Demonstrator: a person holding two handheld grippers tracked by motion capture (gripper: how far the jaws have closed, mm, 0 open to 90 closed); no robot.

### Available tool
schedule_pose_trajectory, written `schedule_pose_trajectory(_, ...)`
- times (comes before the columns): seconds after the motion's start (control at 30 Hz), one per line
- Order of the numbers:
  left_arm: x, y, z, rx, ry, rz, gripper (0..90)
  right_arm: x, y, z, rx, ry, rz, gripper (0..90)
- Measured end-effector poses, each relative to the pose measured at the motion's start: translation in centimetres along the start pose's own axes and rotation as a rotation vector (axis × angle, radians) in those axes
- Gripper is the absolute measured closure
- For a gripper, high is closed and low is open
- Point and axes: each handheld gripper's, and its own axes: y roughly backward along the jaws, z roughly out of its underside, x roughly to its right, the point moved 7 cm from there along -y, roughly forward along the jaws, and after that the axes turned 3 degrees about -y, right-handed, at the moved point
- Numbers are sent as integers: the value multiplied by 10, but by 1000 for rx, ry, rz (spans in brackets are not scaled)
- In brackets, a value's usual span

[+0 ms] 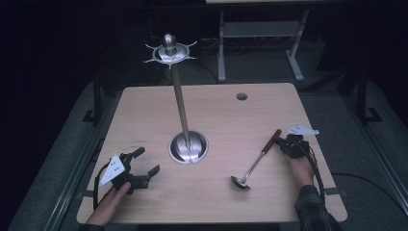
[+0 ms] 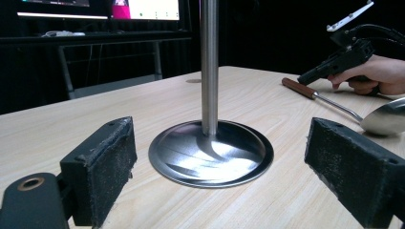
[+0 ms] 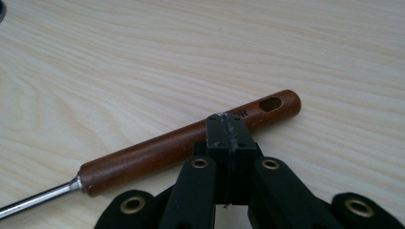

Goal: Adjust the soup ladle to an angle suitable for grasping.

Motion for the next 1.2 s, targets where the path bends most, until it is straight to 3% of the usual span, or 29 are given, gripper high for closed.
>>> schedule_pose_trajectory(0.17,0,0,0,-1,-1,0,97,-7,-3,-1,-7,23,-18,898)
schedule_pose_trajectory(0.63,0,0,0,-1,0,0,97,-21,-6,-2,-11,30,-68,898)
schedule_pose_trajectory(1.2,0,0,0,-3,-3,1,97,-47,-13,-4,-29,87,-126,898)
